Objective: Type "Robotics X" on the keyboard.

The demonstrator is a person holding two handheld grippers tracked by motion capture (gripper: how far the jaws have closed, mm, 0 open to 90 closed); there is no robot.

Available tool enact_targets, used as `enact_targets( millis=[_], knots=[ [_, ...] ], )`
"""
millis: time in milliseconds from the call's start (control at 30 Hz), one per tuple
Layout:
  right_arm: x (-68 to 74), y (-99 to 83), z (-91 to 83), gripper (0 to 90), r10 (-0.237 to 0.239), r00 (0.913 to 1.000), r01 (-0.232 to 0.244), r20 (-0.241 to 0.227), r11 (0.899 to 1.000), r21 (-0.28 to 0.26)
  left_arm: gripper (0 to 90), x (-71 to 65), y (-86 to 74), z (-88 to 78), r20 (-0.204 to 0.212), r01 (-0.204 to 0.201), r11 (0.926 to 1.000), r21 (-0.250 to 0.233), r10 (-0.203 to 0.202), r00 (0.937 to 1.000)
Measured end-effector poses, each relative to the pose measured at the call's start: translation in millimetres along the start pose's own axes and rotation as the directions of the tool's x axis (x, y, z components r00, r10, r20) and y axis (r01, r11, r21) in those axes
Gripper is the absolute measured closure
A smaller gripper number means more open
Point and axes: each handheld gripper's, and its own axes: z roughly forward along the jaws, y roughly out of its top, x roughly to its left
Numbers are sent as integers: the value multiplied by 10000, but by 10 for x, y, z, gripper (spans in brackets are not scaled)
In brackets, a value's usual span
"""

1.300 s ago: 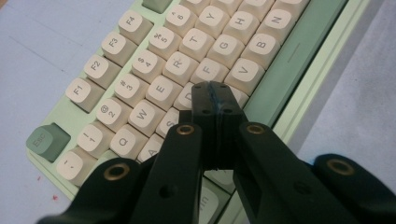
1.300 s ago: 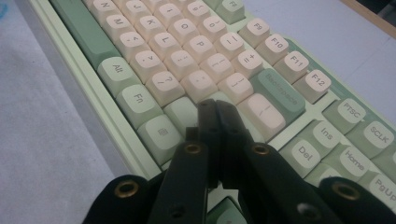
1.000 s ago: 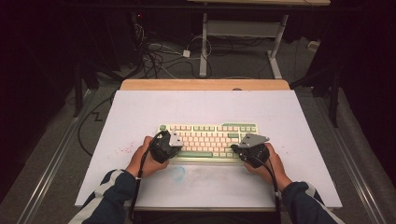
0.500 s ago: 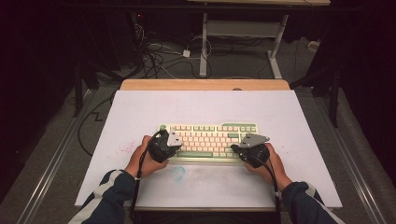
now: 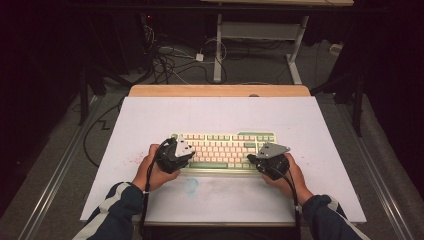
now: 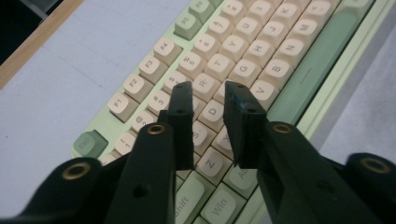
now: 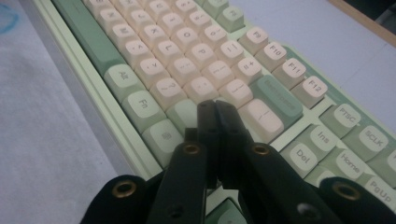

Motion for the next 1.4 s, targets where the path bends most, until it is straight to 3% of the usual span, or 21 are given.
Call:
enact_targets(
  millis=[267, 400, 500, 700, 800, 900, 1067, 1400],
  knots=[
    [-33, 34, -96, 871, 157, 9998, -153, 106, 9990, -413, 437, 2, 29, 12, -445, 85, 9986, -530, -108, 9990],
    [-35, 48, -140, 812, 126, 9997, -112, 197, 9976, -684, 295, 4, 36, 26, -702, 87, 9975, -708, -137, 9974],
    [-38, 49, -166, 689, 276, 9991, -242, 333, 9950, -964, 232, 0, 39, 16, -543, 205, 9959, -883, -254, 9982],
    [-64, 39, -176, 446, 588, 9973, -530, 432, 9907, -1257, 198, -16, 29, 13, -482, 135, 9951, -975, -183, 9987],
    [-61, 39, -176, 323, 787, 9937, -675, 802, 9888, -1334, 183, -25, 29, 6, -404, 105, 9947, -1018, -147, 9991],
    [-58, 41, -164, 258, 935, 9885, -783, 1189, 9888, -1270, 183, -37, 29, -6, -323, 65, 9945, -1048, -99, 9994],
    [-48, 57, -174, 222, 996, 9858, -795, 1354, 9860, -1465, 174, -54, 24, -14, -290, -46, 9942, -1074, 15, 9996],
    [11, 90, -223, 231, 591, 9840, -338, 1683, 9882, -1495, 174, -64, 27, -41, -517, -276, 9916, -1267, 212, 9984]
  ],
)
